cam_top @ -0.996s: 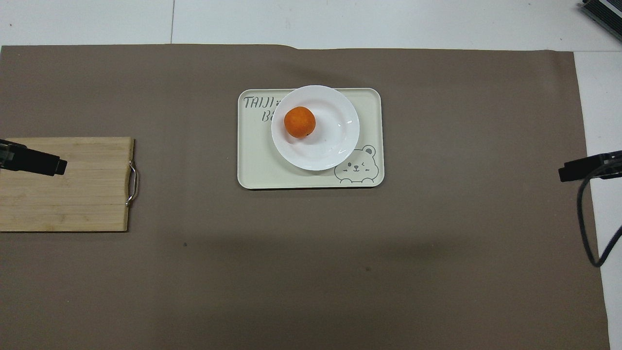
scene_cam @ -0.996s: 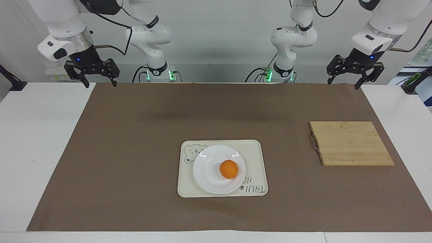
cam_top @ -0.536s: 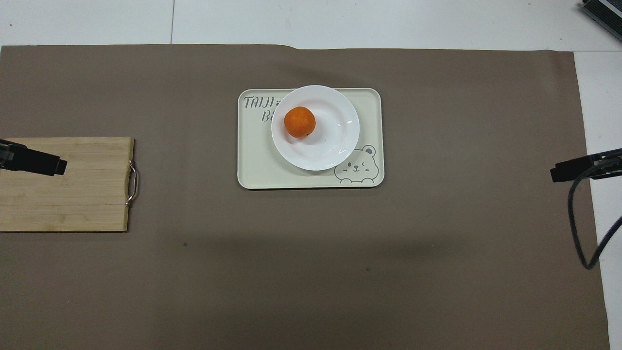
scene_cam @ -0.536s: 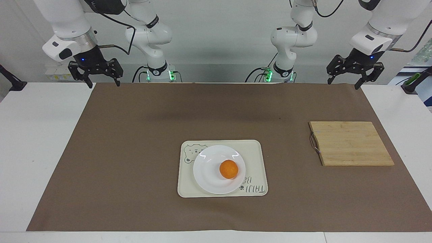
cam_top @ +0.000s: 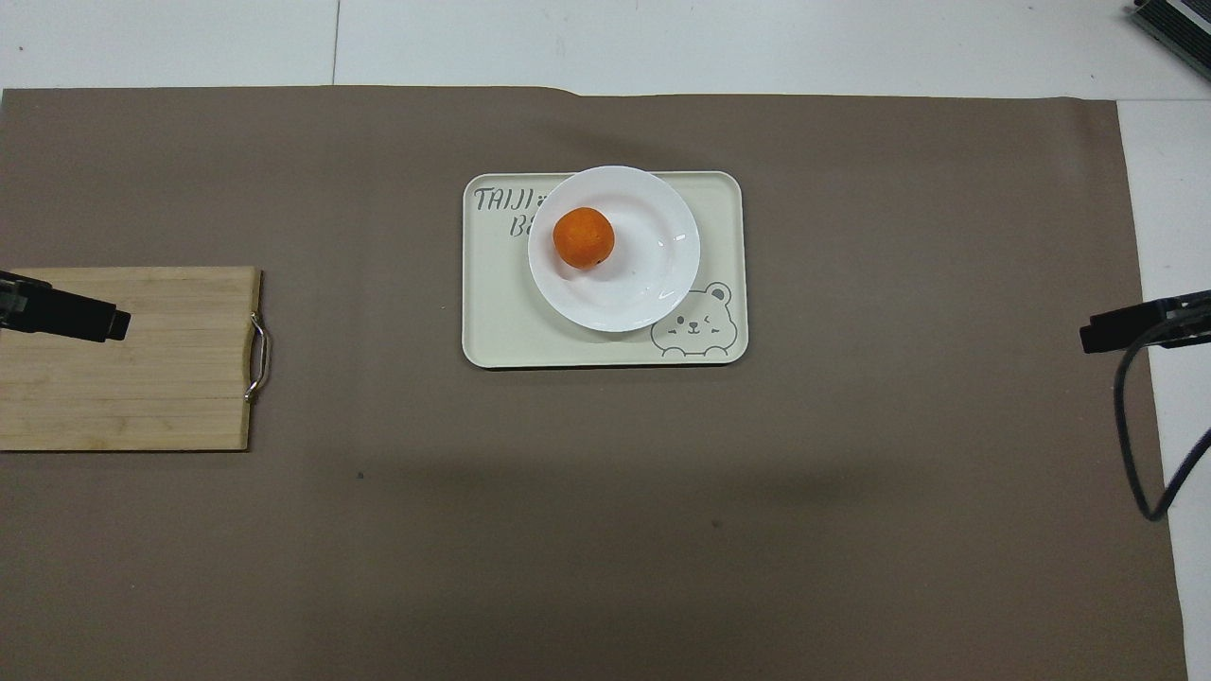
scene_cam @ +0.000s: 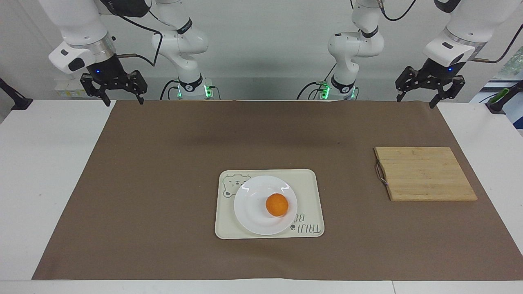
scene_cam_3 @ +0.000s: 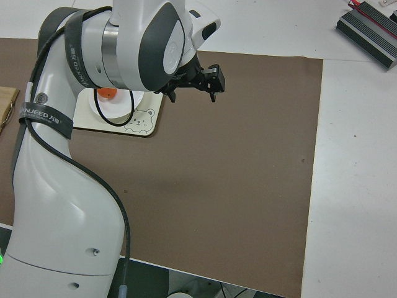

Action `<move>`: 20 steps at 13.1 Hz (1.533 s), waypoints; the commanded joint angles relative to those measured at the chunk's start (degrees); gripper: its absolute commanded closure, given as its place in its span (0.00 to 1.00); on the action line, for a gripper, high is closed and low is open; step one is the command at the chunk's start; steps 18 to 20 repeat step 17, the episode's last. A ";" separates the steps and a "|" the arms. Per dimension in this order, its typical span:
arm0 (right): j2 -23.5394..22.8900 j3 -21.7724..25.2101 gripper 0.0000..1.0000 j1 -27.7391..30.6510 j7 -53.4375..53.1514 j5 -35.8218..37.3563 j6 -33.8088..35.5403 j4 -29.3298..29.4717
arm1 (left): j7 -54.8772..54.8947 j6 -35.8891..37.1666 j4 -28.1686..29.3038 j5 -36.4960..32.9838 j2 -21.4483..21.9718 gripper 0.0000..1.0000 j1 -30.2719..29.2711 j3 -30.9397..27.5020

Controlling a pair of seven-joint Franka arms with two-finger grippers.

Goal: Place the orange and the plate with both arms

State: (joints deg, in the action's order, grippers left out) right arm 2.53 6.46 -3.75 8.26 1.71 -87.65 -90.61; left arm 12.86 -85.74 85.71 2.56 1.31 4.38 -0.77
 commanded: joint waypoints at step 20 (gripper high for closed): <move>1.07 -1.01 0.00 0.50 -4.05 -1.71 1.79 -1.50 | 0.41 0.13 1.48 -0.71 1.42 0.00 -0.78 0.59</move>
